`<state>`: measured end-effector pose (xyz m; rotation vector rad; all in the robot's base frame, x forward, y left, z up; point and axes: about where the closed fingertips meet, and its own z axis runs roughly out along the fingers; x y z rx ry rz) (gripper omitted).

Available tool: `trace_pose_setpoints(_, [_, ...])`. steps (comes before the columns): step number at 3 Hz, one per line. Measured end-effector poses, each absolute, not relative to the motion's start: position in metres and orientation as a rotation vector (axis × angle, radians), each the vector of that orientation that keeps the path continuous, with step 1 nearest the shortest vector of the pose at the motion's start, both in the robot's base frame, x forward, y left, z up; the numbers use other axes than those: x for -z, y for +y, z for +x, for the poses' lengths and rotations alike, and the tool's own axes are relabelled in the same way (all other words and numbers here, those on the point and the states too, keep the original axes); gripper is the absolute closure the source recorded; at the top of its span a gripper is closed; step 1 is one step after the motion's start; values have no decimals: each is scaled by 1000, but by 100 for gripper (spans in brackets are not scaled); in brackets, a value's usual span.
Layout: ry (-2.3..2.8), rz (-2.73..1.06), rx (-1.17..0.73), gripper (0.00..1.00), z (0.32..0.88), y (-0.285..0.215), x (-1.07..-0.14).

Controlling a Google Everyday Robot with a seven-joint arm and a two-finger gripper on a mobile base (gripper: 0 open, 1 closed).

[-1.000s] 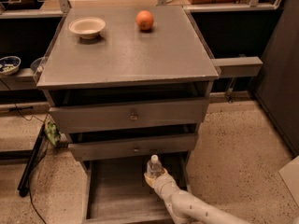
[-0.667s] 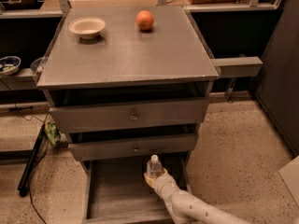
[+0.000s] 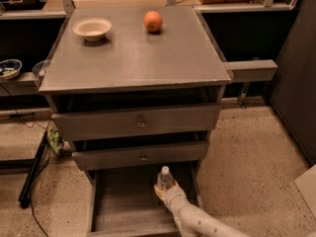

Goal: Place blue plastic bottle into bottom drawer

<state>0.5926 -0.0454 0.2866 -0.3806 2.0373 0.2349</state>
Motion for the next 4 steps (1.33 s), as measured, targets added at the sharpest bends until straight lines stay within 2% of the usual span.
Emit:
trace_pose_setpoints(2, [2079, -313, -206, 100, 595, -59, -256])
trace_pose_setpoints(4, [2095, -238, -77, 100, 590, -70, -221])
